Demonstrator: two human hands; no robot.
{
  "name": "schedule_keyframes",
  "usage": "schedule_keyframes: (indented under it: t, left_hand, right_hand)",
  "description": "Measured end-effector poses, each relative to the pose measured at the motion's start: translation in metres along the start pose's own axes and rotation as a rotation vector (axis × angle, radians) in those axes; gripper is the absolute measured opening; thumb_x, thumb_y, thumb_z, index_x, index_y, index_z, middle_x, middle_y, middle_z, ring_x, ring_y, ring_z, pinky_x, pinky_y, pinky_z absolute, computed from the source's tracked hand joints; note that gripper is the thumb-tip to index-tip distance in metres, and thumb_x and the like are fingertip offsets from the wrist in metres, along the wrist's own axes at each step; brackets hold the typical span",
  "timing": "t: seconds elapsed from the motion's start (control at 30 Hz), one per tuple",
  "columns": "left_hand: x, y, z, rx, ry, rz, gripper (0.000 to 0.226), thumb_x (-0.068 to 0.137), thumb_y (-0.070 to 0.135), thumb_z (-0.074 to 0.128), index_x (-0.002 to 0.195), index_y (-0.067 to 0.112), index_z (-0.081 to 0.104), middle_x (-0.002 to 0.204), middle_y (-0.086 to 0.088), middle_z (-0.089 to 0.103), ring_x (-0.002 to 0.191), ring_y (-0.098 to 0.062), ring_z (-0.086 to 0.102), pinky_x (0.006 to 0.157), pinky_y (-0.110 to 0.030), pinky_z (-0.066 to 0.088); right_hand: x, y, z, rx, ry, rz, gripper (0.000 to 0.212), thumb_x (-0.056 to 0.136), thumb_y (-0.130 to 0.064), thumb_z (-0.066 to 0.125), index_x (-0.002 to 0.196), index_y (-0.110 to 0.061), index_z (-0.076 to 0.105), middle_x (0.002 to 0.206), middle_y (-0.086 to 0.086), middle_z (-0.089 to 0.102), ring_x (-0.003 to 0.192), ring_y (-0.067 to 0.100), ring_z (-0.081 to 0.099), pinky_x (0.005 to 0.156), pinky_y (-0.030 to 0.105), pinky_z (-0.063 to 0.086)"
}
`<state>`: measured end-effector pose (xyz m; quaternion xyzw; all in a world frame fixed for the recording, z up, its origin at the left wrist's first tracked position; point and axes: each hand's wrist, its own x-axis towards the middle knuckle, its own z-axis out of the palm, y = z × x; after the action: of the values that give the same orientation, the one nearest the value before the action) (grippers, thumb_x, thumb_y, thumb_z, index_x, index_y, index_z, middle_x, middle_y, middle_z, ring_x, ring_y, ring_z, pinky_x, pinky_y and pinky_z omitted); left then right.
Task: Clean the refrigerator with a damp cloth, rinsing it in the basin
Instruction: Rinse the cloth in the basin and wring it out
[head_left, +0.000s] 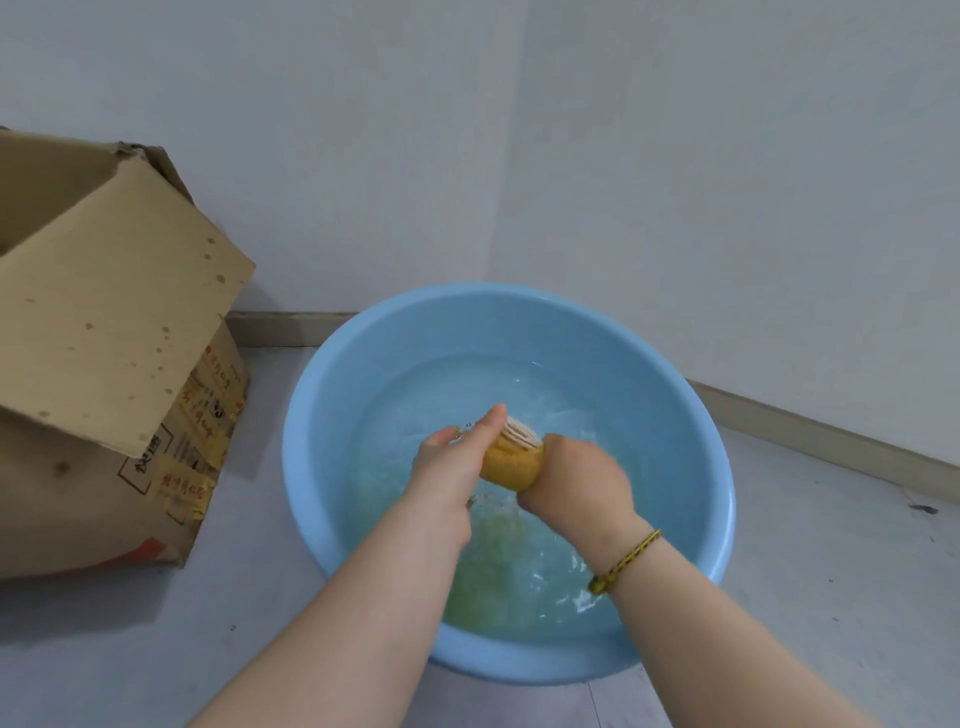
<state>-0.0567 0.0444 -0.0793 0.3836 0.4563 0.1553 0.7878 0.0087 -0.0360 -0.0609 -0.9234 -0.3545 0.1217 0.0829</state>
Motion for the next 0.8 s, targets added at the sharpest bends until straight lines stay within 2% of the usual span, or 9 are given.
schedule_keyframes:
  t: [0.13, 0.17, 0.27, 0.33, 0.47, 0.53, 0.63, 0.7, 0.8]
  left_hand:
    - [-0.005, 0.002, 0.009, -0.102, 0.009, -0.06, 0.126, 0.02, 0.063, 0.077, 0.13, 0.011, 0.045, 0.122, -0.011, 0.059, 0.104, -0.026, 0.061, 0.093, -0.038, 0.048]
    - [-0.001, 0.003, 0.006, -0.143, -0.001, -0.117, 0.118, 0.021, 0.062, 0.078, 0.123, 0.01, 0.051, 0.116, -0.01, 0.062, 0.097, -0.024, 0.064, 0.091, -0.039, 0.05]
    - [-0.002, 0.003, -0.002, -0.219, -0.118, -0.221, 0.036, 0.069, 0.046, 0.071, 0.077, 0.012, 0.062, 0.071, -0.004, 0.066, 0.057, -0.014, 0.065, 0.059, -0.021, 0.054]
    - [-0.003, 0.0, -0.002, -0.262, -0.158, -0.226, 0.02, 0.084, 0.028, 0.059, 0.07, 0.014, 0.059, 0.058, -0.001, 0.061, 0.045, -0.012, 0.061, 0.043, -0.015, 0.049]
    - [-0.006, 0.004, 0.007, -0.285, -0.02, 0.049, 0.023, 0.08, 0.003, 0.059, 0.064, 0.018, 0.052, 0.065, -0.002, 0.052, 0.057, -0.017, 0.051, 0.051, -0.022, 0.043]
    - [-0.008, 0.007, 0.011, -0.21, 0.028, 0.231, 0.028, 0.077, -0.003, 0.061, 0.06, 0.017, 0.053, 0.063, -0.004, 0.051, 0.057, -0.018, 0.05, 0.051, -0.021, 0.044]
    - [-0.015, 0.01, 0.015, -0.122, 0.002, 0.405, 0.03, 0.075, -0.005, 0.064, 0.057, 0.018, 0.057, 0.061, -0.005, 0.055, 0.06, -0.02, 0.051, 0.06, -0.025, 0.045]
    - [-0.016, 0.011, 0.016, -0.063, -0.018, 0.47, 0.034, 0.074, -0.005, 0.066, 0.053, 0.021, 0.059, 0.053, 0.003, 0.058, 0.056, -0.016, 0.054, 0.062, -0.026, 0.047]
    - [-0.018, 0.011, 0.016, 0.004, -0.036, 0.499, 0.032, 0.072, -0.001, 0.07, 0.054, 0.023, 0.061, 0.044, 0.012, 0.058, 0.049, -0.006, 0.055, 0.056, -0.019, 0.048]
  right_hand:
    - [-0.006, -0.006, 0.018, -0.352, 0.609, -0.402, 0.035, 0.03, -0.009, 0.074, 0.058, -0.013, 0.053, 0.046, 0.001, 0.051, 0.044, 0.022, 0.054, 0.06, 0.027, 0.033]
    - [-0.007, -0.007, 0.022, -0.343, 0.678, -0.501, 0.032, 0.039, -0.008, 0.069, 0.066, -0.01, 0.052, 0.049, 0.001, 0.051, 0.049, 0.022, 0.056, 0.07, 0.03, 0.035]
    - [-0.007, -0.005, 0.026, -0.304, 0.785, -0.7, 0.022, 0.067, -0.005, 0.038, 0.086, -0.011, 0.044, 0.062, 0.001, 0.057, 0.067, 0.022, 0.064, 0.093, 0.04, 0.034]
    - [-0.009, -0.002, 0.025, -0.213, 0.779, -0.74, 0.025, 0.068, -0.003, 0.034, 0.089, -0.01, 0.044, 0.066, 0.003, 0.06, 0.068, 0.022, 0.062, 0.086, 0.034, 0.038]
    - [-0.014, -0.006, 0.025, 0.027, 0.659, -0.484, 0.046, 0.05, -0.001, 0.066, 0.09, -0.013, 0.046, 0.07, 0.003, 0.062, 0.058, 0.022, 0.059, 0.048, 0.022, 0.039]
    - [-0.02, -0.016, 0.015, 0.159, 0.471, -0.25, 0.055, 0.051, -0.003, 0.077, 0.099, -0.013, 0.052, 0.085, 0.003, 0.064, 0.069, 0.022, 0.063, 0.052, 0.021, 0.036]
    - [-0.023, -0.021, 0.011, 0.463, 0.21, -0.065, 0.043, 0.078, -0.015, 0.063, 0.118, -0.017, 0.047, 0.107, 0.001, 0.062, 0.097, 0.02, 0.058, 0.064, 0.019, 0.03]
    - [-0.023, -0.02, 0.012, 0.595, 0.153, -0.029, 0.038, 0.076, -0.015, 0.063, 0.112, -0.018, 0.05, 0.097, 0.001, 0.065, 0.092, 0.022, 0.06, 0.067, 0.022, 0.038]
    - [-0.023, -0.022, 0.009, 0.689, 0.004, 0.005, 0.015, 0.072, -0.008, 0.061, 0.074, -0.018, 0.05, 0.063, -0.002, 0.058, 0.062, 0.019, 0.058, 0.06, 0.028, 0.047]
